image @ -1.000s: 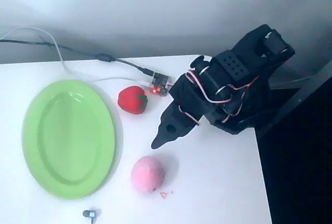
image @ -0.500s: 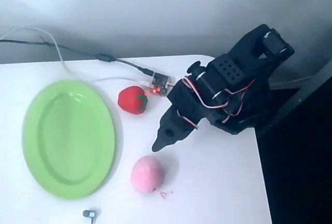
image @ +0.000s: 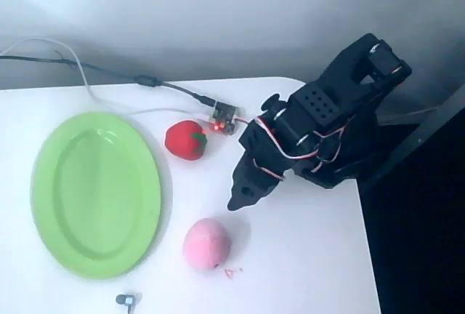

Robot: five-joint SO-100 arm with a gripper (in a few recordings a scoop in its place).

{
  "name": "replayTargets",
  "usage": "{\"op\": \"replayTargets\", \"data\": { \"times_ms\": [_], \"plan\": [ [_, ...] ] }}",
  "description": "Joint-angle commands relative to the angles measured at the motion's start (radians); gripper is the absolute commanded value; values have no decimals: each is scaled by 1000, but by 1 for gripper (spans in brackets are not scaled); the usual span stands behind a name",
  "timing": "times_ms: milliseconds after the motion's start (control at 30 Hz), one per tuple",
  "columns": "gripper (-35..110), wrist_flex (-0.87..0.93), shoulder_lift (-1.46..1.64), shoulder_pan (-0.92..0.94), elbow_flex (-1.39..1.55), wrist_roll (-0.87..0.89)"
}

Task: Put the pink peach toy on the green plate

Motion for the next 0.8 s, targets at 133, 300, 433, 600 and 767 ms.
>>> {"op": "replayTargets", "data": {
  "times_ms": [133, 300, 433, 600, 767],
  "plan": [
    [15, 80, -66, -43, -100, 78],
    [24, 84, -89, -78, -130, 132],
    [30, 92, -94, -94, -135, 179],
    [35, 94, -143, -126, -158, 221],
    [32, 37, -230, -123, -192, 235]
  ]
}}
